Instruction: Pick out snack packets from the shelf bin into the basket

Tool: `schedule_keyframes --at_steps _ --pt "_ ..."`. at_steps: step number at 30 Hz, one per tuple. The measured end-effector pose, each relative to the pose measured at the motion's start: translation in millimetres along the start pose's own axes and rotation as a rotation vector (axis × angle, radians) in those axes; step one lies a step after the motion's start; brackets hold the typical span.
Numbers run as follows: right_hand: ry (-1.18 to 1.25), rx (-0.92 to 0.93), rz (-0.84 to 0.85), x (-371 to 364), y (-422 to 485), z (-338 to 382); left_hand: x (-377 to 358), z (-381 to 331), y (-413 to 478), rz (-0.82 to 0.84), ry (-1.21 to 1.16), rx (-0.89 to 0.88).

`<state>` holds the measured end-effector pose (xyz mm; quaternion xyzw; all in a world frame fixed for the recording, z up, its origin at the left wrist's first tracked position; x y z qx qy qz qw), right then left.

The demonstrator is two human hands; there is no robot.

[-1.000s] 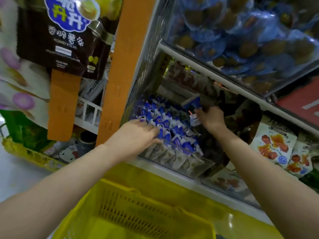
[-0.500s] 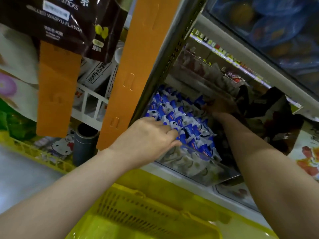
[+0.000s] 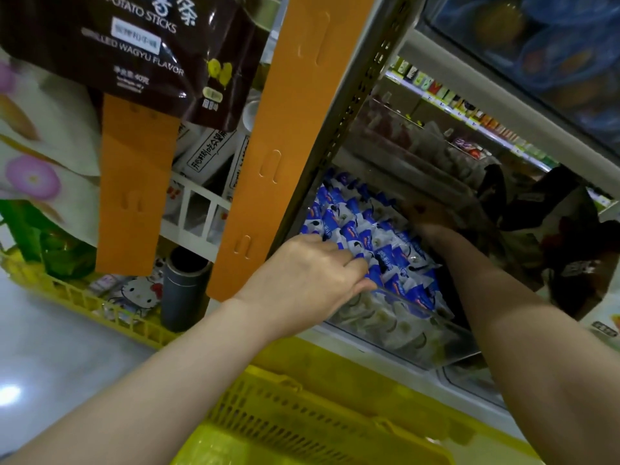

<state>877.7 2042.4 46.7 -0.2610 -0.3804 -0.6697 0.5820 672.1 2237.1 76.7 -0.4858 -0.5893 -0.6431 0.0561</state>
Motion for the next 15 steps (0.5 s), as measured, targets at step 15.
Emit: schedule_keyframes --at_steps 15 --pt "-0.229 0.280 0.231 -9 -61 58 -7 -4 0 0.253 0.172 0.166"
Point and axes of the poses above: each hand's wrist, its own y-axis towards the middle knuckle, its own x-axis out of the back of the hand, z = x × y, the point moved 10 cm from there along y, towards the middle knuckle, and after that the axes turned 13 degrees about x, right-handed, at the moved point
